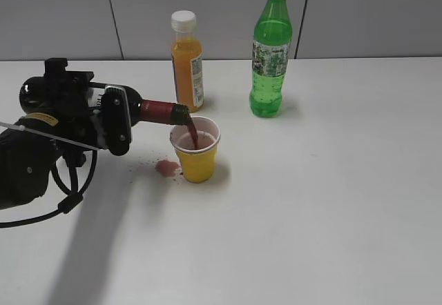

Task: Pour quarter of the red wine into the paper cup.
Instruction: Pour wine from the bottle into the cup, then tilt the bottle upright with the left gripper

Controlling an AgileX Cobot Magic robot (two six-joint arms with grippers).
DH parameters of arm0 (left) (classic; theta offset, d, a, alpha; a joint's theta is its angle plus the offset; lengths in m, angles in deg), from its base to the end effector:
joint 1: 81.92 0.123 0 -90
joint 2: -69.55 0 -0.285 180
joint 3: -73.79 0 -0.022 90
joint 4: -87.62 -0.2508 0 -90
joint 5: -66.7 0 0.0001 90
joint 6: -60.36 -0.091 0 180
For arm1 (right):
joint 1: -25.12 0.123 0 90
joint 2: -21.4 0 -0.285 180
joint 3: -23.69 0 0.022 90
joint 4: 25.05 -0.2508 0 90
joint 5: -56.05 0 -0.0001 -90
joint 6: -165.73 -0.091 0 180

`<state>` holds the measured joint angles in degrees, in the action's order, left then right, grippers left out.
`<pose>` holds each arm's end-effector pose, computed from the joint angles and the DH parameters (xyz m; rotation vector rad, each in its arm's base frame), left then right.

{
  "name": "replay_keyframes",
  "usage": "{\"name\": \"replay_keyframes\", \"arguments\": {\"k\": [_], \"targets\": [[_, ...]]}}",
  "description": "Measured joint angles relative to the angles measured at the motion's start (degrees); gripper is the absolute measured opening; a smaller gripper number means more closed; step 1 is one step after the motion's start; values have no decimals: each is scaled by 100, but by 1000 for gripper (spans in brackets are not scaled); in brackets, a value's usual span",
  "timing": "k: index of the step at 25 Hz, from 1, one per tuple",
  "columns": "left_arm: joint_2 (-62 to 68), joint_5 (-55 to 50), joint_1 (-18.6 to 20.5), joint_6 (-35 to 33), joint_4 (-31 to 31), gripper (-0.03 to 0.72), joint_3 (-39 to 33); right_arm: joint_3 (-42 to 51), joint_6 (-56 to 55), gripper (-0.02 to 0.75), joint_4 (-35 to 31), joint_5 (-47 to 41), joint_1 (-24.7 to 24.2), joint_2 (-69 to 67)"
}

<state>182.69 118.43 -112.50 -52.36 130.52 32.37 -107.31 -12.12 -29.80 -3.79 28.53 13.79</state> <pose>0.2925 -0.1164 0.1395 1.4750 1.4459 1.1323 -0.0043 0.0063 0.2767 -0.1013 2.0290 0.1129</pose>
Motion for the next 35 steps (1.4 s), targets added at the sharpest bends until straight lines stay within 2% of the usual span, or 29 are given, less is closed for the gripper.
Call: {"name": "replay_keyframes", "arguments": {"k": [13, 15, 17, 19, 23, 26, 31, 32, 35], "targets": [[0, -73, 0, 6, 0, 527, 0, 0, 0, 556, 0, 0, 0, 0], [0, -222, 0, 175, 0, 527, 0, 0, 0, 556, 0, 0, 0, 0], [0, -342, 0, 646, 5, 527, 0, 0, 0, 556, 0, 0, 0, 0], [0, -389, 0, 1309, -10, 527, 0, 0, 0, 556, 0, 0, 0, 0], [0, -502, 0, 3137, -385, 527, 0, 0, 0, 556, 0, 0, 0, 0], [0, -508, 0, 4935, -999, 527, 0, 0, 0, 556, 0, 0, 0, 0], [0, -42, 18, 8421, -1947, 527, 0, 0, 0, 556, 0, 0, 0, 0], [0, 87, 51, 9001, -2085, 527, 0, 0, 0, 556, 0, 0, 0, 0], [0, 364, 276, 10190, -2478, 527, 0, 0, 0, 556, 0, 0, 0, 0]]}}
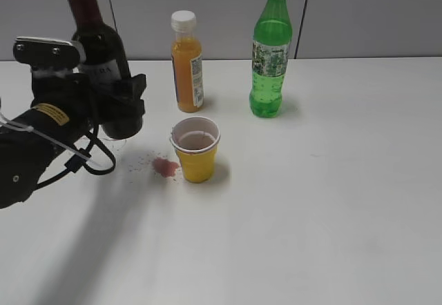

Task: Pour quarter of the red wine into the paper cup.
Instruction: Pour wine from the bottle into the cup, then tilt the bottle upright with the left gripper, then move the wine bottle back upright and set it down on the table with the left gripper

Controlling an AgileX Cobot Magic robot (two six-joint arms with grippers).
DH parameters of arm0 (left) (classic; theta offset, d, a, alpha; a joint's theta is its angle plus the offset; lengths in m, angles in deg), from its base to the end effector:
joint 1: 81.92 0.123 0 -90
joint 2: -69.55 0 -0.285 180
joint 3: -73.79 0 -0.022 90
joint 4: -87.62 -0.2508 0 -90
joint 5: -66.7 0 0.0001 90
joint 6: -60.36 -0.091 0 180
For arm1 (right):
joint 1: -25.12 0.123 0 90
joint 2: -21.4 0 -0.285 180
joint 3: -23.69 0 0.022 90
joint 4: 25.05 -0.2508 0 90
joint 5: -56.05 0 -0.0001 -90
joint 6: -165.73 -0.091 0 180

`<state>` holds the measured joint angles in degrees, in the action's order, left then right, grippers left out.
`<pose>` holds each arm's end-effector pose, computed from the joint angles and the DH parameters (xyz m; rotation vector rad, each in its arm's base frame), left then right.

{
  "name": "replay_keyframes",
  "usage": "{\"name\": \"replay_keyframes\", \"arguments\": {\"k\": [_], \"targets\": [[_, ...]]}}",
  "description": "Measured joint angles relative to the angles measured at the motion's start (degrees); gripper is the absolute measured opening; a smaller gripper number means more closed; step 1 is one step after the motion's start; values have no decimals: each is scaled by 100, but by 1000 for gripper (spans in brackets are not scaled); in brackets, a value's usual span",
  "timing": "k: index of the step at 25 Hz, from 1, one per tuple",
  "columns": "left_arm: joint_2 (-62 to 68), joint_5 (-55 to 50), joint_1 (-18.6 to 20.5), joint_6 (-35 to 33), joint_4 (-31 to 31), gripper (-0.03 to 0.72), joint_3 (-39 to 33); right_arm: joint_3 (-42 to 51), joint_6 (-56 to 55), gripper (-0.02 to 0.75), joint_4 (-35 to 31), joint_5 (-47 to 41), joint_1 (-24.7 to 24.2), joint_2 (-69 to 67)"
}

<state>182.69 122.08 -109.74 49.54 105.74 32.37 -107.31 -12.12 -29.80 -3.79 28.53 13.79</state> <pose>0.2992 -0.1316 0.1518 0.2401 1.7339 -0.1241 -0.0043 0.0063 0.2767 -0.1013 2.0290 0.1129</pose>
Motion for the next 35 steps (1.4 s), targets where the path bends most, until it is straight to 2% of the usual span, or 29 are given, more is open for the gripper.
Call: {"name": "replay_keyframes", "arguments": {"k": [3, 5, 9, 13, 17, 20, 35], "targets": [[0, 189, 377, 936, -587, 527, 0, 0, 0, 556, 0, 0, 0, 0], [0, 286, 677, 1297, -993, 527, 0, 0, 0, 556, 0, 0, 0, 0], [93, 277, 1171, 1495, -1565, 527, 171, 0, 0, 556, 0, 0, 0, 0], [393, 88, 1488, 1517, -2258, 527, 710, 0, 0, 556, 0, 0, 0, 0], [909, -83, 1526, 1522, -2886, 527, 1319, 0, 0, 556, 0, 0, 0, 0], [1254, -182, 1526, 1522, -3117, 527, 1572, 0, 0, 556, 0, 0, 0, 0], [2109, 137, 1539, 1402, -3080, 527, 1897, 0, 0, 556, 0, 0, 0, 0]]}}
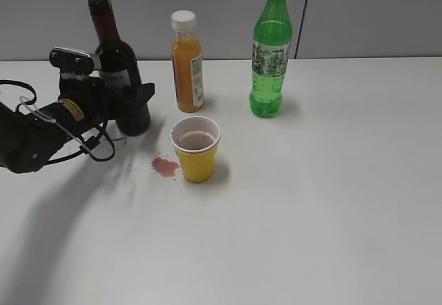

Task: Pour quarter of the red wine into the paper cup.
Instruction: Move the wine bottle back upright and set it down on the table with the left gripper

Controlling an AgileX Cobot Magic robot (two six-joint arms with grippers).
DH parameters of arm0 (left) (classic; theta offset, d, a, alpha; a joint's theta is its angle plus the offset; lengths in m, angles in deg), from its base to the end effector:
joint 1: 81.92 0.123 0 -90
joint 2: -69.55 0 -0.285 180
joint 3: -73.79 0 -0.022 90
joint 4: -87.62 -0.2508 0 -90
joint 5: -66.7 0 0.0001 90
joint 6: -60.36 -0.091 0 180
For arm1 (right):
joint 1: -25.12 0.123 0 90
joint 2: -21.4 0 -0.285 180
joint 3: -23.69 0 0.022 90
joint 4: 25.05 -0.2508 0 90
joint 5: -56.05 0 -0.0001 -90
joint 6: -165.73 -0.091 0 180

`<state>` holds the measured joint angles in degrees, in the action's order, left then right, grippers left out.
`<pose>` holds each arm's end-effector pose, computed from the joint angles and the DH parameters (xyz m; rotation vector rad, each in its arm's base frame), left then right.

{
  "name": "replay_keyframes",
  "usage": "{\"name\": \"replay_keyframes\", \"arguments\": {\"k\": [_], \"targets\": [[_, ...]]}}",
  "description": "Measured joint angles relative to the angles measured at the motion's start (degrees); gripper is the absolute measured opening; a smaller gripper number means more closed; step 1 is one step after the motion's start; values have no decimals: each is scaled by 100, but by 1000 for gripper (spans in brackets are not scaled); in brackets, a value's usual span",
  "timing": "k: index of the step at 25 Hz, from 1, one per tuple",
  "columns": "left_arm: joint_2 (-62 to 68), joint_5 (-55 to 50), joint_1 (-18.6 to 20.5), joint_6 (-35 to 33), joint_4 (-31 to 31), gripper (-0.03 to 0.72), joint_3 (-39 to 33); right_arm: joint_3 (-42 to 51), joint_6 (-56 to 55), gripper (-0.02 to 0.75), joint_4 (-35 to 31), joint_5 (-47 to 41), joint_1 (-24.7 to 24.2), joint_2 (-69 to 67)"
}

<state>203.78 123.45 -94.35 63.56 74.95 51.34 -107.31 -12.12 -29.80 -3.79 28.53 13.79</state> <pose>0.3931 -0.1037 0.0891 0.3816 1.7182 -0.2712 -0.0043 0.0063 0.2767 -0.1013 2.0290 0.1129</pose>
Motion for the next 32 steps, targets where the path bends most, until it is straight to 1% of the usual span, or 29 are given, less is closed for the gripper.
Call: {"name": "replay_keyframes", "arguments": {"k": [7, 9, 11, 14, 18, 24, 29, 32], "targets": [[0, -5, 0, -120, 0, 527, 0, 0, 0, 556, 0, 0, 0, 0], [0, 124, 0, -129, 42, 560, 9, 0, 0, 556, 0, 0, 0, 0], [-21, 320, 0, -128, 103, 617, 56, 0, 0, 556, 0, 0, 0, 0], [-63, 369, 0, -128, 135, 647, 45, 0, 0, 556, 0, 0, 0, 0], [-337, 363, 0, -202, 150, 650, -202, 0, 0, 556, 0, 0, 0, 0], [-1138, 358, 0, -245, 176, 649, -737, 0, 0, 556, 0, 0, 0, 0], [-1781, 350, 0, -530, 176, 643, -1081, 0, 0, 556, 0, 0, 0, 0], [-2212, 110, 0, -577, 176, 640, -1163, 0, 0, 556, 0, 0, 0, 0]]}}
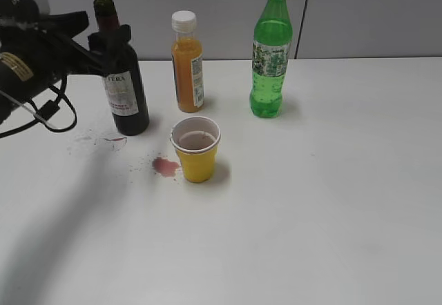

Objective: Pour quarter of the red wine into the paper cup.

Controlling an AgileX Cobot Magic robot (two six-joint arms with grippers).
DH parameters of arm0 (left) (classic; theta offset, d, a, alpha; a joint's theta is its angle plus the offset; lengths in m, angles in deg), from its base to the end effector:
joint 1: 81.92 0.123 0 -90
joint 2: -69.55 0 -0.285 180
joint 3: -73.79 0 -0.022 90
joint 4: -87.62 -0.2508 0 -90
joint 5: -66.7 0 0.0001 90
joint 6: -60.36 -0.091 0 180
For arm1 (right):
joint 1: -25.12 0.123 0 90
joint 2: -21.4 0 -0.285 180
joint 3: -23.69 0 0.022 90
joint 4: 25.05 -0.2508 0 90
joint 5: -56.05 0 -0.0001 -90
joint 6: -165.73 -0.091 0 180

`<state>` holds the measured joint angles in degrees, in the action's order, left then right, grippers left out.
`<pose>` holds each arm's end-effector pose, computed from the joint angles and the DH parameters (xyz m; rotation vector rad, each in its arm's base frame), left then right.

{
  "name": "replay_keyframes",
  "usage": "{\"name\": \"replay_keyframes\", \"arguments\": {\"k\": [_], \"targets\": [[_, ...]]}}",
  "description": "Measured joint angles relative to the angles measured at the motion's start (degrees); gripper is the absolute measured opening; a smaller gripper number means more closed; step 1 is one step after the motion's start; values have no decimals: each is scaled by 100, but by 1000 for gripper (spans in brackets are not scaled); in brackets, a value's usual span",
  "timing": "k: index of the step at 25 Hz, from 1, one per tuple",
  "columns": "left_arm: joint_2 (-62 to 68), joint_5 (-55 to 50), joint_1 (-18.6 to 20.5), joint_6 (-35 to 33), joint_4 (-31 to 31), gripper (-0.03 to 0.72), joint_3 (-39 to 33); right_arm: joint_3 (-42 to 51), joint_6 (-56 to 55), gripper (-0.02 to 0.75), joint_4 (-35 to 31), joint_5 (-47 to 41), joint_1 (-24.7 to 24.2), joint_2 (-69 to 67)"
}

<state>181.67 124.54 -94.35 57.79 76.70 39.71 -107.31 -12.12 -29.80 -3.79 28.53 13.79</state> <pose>0.3435 -0.0906 0.1926 0.4057 1.4995 -0.1800 -0.0043 0.0063 0.2767 -0.1013 2.0290 0.1129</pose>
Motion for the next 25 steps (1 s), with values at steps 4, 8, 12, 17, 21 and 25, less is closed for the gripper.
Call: {"name": "replay_keyframes", "arguments": {"k": [4, 8, 12, 17, 21, 25], "targets": [[-730, -914, 0, -16, -87, 638, -3, 0, 0, 556, 0, 0, 0, 0], [-1733, -2550, 0, -24, -113, 634, -6, 0, 0, 556, 0, 0, 0, 0], [-2731, -4683, 9, -42, -27, 628, 1, 0, 0, 556, 0, 0, 0, 0], [-3327, -7858, 145, -42, 203, 625, 429, 0, 0, 556, 0, 0, 0, 0], [-3363, -9919, 390, -42, 745, 620, 632, 0, 0, 556, 0, 0, 0, 0], [-3442, -11140, 737, -58, 1091, 615, 556, 0, 0, 556, 0, 0, 0, 0]]}}
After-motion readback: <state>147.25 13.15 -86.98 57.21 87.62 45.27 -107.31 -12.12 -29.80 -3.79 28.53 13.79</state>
